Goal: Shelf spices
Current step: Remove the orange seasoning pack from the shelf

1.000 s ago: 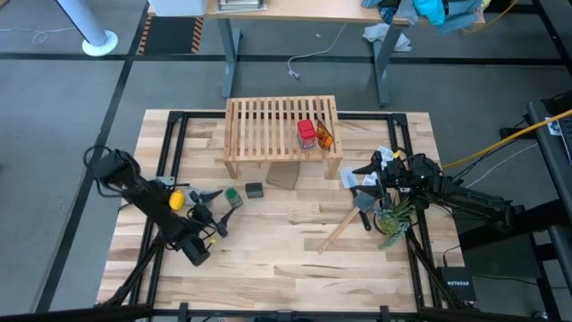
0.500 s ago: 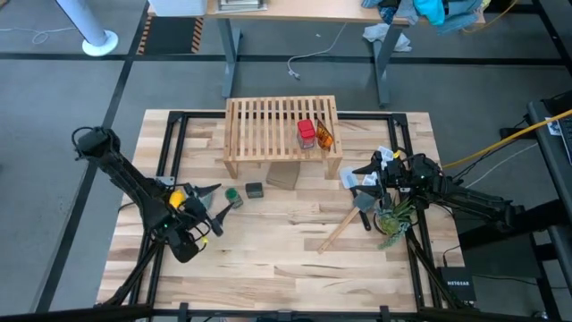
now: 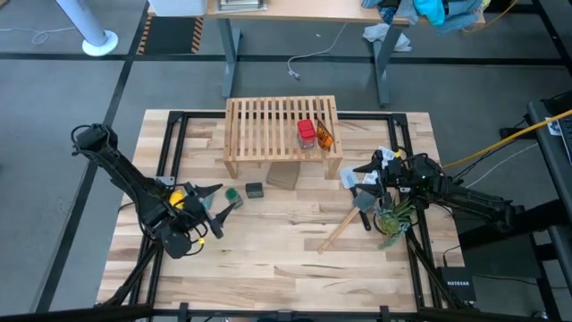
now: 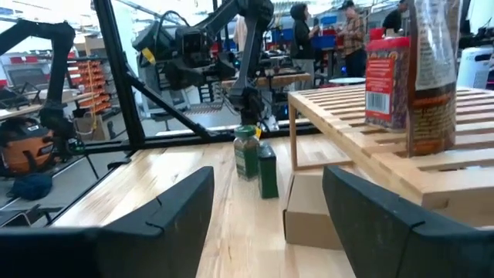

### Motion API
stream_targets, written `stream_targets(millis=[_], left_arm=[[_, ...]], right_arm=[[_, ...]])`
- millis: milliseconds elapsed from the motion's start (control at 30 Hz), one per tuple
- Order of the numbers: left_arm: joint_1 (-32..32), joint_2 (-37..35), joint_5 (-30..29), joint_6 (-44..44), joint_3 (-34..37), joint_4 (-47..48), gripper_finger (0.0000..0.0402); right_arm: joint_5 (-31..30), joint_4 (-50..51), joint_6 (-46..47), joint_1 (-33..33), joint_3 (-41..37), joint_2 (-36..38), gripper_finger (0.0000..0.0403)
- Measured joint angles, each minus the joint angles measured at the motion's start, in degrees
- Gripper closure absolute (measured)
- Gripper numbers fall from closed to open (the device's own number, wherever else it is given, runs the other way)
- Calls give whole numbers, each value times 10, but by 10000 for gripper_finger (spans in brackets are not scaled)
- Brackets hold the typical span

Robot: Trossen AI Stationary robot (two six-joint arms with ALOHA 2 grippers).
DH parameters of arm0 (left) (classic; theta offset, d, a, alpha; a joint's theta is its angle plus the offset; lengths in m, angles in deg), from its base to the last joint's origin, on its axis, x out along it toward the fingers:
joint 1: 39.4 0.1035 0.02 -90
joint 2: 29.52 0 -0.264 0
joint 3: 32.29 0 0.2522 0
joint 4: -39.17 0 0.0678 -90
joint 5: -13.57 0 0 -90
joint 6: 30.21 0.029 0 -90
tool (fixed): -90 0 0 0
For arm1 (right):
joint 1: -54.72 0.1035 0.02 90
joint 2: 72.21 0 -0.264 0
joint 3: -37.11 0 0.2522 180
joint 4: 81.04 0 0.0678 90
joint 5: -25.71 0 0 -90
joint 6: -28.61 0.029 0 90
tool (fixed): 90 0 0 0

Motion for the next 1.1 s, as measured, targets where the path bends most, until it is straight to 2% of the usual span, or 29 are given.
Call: stream_targets(millis=[100,300,400,533,667,833,1033,1100], left_arm=[[0,0,0,-3,0,0,68],[0,0,0,11,0,0,68],[0,0,0,12,0,2,68],[0,0,0,11,0,2,68],[1,0,0,21,0,2,68],[10,0,0,22,0,2,68],[30,0,0,22,0,2,68],[35,0,0,22,0,2,68]], right_arm=[[-7,-15,0,0,0,0,152],[-19,-141,-1,0,0,0,152],[-60,-196,-4,0,0,0,152],[-123,-208,-5,0,0,0,152],[-122,-195,-3,0,0,-10,152],[-117,-199,27,1,0,-53,152],[-200,-219,45,1,3,-134,152],[-211,-214,49,1,12,-165,152]])
